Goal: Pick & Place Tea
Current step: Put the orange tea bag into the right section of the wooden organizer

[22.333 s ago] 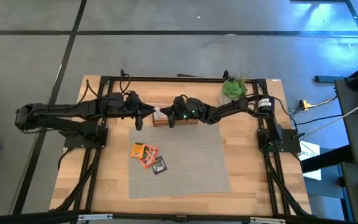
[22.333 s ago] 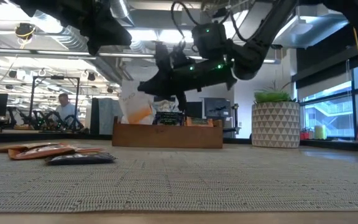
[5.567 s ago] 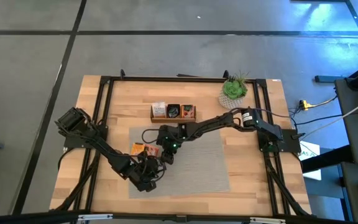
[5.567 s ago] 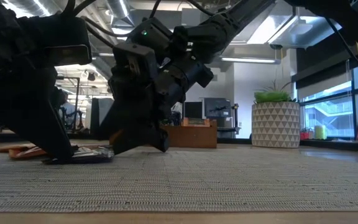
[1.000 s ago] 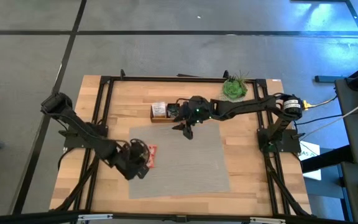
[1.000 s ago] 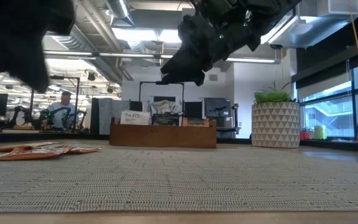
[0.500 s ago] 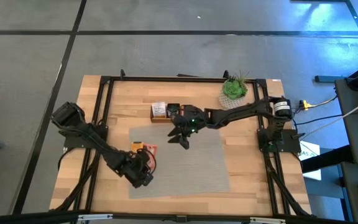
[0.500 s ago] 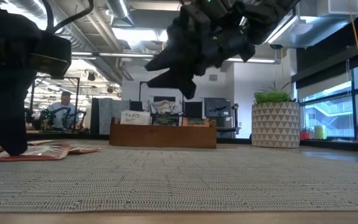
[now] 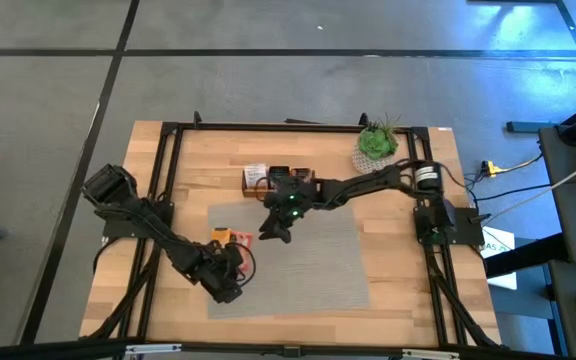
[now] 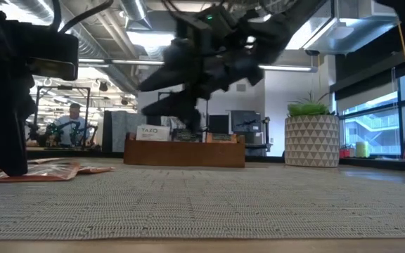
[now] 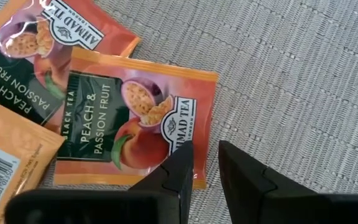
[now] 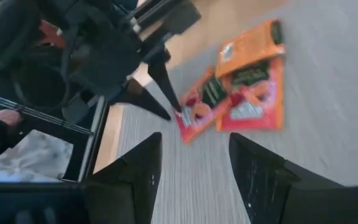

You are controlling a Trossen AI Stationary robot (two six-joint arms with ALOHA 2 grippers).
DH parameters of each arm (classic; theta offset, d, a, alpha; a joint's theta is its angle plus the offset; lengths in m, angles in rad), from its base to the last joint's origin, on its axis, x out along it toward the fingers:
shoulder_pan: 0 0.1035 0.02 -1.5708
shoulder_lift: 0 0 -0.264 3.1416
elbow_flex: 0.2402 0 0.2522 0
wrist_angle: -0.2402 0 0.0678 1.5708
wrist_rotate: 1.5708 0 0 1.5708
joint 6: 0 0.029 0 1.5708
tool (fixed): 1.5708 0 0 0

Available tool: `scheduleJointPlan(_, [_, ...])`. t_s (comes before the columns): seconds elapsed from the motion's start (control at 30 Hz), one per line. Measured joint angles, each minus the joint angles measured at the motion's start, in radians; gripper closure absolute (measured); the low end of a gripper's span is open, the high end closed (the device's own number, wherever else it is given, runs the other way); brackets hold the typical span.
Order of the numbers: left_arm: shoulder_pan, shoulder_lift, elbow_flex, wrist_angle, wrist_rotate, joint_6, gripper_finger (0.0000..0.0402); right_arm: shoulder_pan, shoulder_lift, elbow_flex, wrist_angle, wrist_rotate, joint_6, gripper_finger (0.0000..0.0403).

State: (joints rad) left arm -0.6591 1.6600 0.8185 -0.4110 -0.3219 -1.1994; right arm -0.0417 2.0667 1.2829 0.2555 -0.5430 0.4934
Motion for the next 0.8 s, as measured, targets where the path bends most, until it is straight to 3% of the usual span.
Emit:
scheduleJointPlan(0.17, [0.012,0.0,0.0,0.0,0.01,0.02,0.0329,0.015,0.092,0.128,-0.02,-0.014,-0.008,0.0204])
scheduleJointPlan(0.33, [0.003,0.002,-0.001,0.001,0.0,0.02,0.0329,0.02,0.172,0.255,-0.148,-0.035,-0.003,0.0152])
scheduleJointPlan(0.53, [-0.011,0.003,-0.002,0.006,-0.022,0.011,0.0329,0.03,0.23,0.327,-0.165,0.0,-0.002,0.01])
scheduleJointPlan(0.8, [-0.015,0.004,-0.003,0.01,-0.028,0.014,0.0329,0.069,0.272,0.383,-0.209,0.072,-0.027,0.0102])
